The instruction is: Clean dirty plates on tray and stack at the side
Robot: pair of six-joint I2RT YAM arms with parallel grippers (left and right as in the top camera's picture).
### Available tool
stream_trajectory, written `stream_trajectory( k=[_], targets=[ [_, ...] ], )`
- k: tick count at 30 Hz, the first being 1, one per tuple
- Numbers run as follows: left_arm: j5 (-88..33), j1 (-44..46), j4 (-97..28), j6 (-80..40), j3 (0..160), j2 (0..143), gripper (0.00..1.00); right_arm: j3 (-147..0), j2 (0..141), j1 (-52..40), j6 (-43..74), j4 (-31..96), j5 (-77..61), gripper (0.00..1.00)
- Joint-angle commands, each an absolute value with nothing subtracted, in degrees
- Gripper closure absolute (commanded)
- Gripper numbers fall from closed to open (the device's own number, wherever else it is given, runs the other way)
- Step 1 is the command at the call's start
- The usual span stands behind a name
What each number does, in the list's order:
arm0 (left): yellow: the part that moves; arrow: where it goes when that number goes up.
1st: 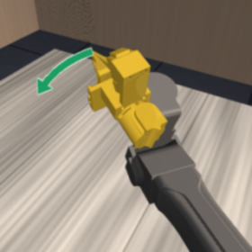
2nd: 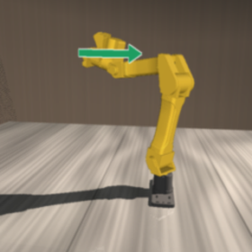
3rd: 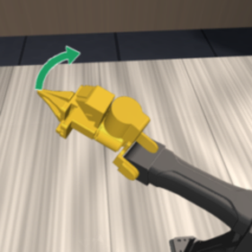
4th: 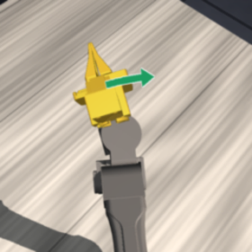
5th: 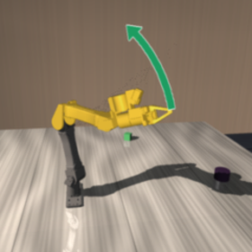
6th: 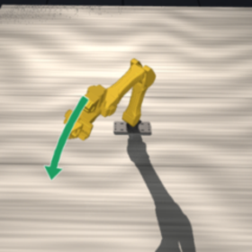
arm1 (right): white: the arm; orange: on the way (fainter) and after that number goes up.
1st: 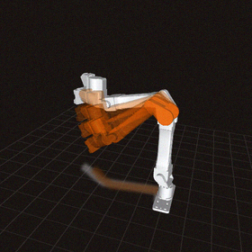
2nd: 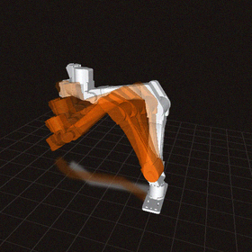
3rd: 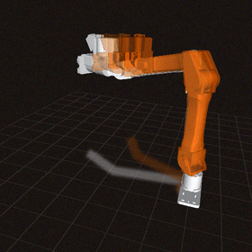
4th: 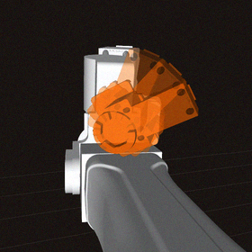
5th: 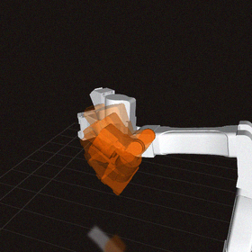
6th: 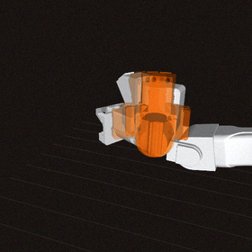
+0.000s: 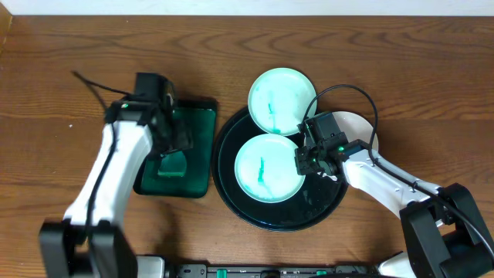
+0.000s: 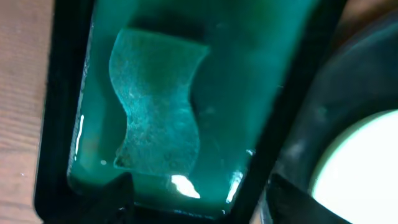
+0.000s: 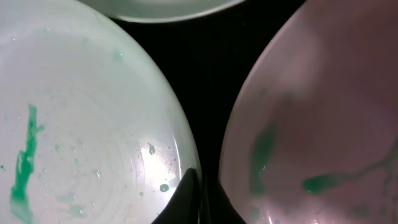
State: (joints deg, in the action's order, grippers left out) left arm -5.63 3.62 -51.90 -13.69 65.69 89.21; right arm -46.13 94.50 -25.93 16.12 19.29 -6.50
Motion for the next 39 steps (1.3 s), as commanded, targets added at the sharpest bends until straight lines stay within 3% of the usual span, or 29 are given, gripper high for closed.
stream_trajectory(
  k=[1, 8, 12, 19, 20, 22, 29, 30, 31, 34, 39],
  targets=[
    [4.58, 3.55, -51.90, -21.50, 64.93, 95.79, 0.36, -46.13, 95.48, -25.21, 14.50, 18.87, -3.25, 0.99],
    [7.11, 3.46, -45.47, -22.83, 64.93, 102.59, 0.49, -46.13, 95.48, -25.21, 14.48, 19.03, -3.25, 0.99],
    [6.48, 3.46, -43.42, -22.85, 64.84, 104.29, 0.68, -46.13, 95.48, -25.21, 14.48, 19.07, -3.22, 0.99],
    [3.90, 3.46, -40.42, -22.70, 63.46, 109.93, 0.69, -46.13, 95.48, -25.21, 14.46, 19.22, -3.22, 0.99],
    [1.93, 3.46, -39.72, -21.58, 63.46, 111.44, 0.73, -46.13, 95.48, -25.21, 14.15, 19.27, -3.25, 0.99],
    [-0.54, 3.44, -39.51, -20.29, 63.48, 112.20, 0.93, -46.13, 95.48, -25.21, 14.04, 19.27, -3.22, 0.99],
    [-2.61, 3.46, -42.22, -20.16, 65.08, 105.54, 0.93, -46.13, 95.48, -25.21, 14.04, 19.29, -3.22, 0.99],
    [-2.61, 3.46, -42.63, -20.16, 65.14, 104.01, 0.89, -46.13, 95.48, -25.21, 14.04, 19.29, -3.25, 0.99],
    [-2.61, 3.46, -43.44, -20.18, 65.12, 101.47, 0.73, -46.13, 95.48, -25.21, 14.04, 19.29, -3.22, 0.99],
    [-2.59, 3.46, -44.99, -20.16, 65.12, 98.78, 0.55, -46.13, 95.48, -25.21, 14.04, 19.27, -3.22, 0.99],
    [-0.51, 3.46, -45.50, -19.14, 62.35, 99.44, 0.53, -46.13, 95.48, -25.21, 14.06, 19.29, -3.22, 0.99]
  ],
)
